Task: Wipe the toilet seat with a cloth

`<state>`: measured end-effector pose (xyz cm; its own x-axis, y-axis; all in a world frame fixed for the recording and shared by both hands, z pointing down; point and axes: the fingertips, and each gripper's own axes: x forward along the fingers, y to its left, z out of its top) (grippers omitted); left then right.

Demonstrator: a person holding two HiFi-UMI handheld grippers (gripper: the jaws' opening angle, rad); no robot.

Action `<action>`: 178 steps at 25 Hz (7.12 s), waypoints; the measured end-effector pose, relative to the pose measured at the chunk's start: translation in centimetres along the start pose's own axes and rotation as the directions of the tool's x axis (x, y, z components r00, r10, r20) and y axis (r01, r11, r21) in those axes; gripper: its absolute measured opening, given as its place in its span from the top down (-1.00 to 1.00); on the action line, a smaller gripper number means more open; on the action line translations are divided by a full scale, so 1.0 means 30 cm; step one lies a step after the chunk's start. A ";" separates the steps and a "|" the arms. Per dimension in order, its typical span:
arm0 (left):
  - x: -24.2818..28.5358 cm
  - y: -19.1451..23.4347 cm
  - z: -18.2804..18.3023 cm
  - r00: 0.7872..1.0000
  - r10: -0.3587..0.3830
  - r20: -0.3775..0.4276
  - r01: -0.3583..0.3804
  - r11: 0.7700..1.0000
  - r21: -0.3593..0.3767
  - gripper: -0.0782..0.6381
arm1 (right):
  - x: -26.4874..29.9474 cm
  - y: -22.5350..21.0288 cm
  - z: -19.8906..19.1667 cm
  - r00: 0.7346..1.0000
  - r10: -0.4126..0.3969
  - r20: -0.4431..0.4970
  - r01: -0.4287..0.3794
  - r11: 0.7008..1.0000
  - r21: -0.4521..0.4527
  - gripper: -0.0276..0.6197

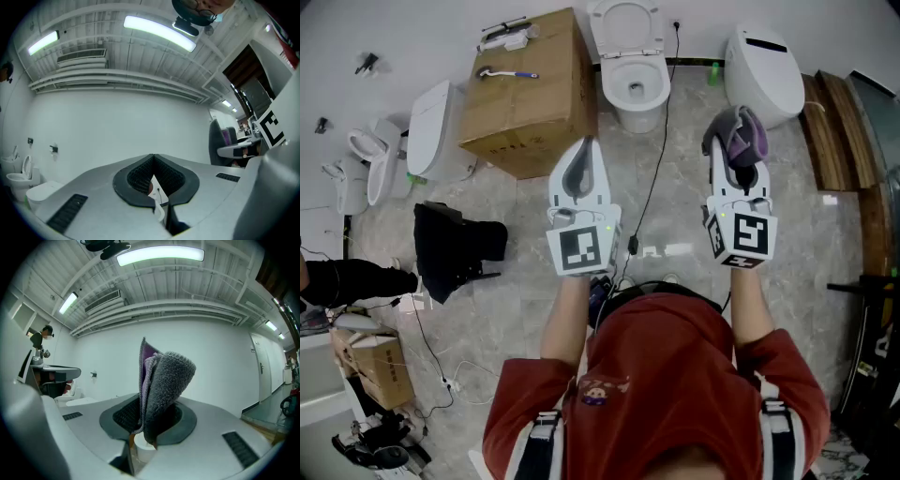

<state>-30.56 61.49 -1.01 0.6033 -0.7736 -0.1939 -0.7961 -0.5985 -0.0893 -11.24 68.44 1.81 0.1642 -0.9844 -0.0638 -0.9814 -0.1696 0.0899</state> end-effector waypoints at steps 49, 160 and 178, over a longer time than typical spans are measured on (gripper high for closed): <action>0.523 0.275 -0.181 0.999 0.052 -0.004 -0.052 0.998 -0.025 0.75 | 0.604 0.023 -0.106 0.995 0.076 -0.060 -0.079 0.996 -0.038 0.66; 2.235 0.625 -2.248 0.943 -0.028 -0.331 0.003 0.997 -0.076 0.75 | 2.675 -0.367 -2.198 0.846 0.018 -0.533 -0.029 1.000 -0.012 0.66; 2.271 0.670 -2.300 0.939 0.027 -0.344 -0.054 0.996 -0.070 0.75 | 2.910 -0.427 -2.334 0.829 -0.018 -0.559 -0.026 0.997 -0.072 0.66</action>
<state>-2.22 -17.61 51.39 0.5613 -0.8137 0.1513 -0.8223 -0.5690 -0.0097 22.64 -18.67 64.68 0.2097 -0.8398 0.5007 -0.9757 -0.1467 0.1625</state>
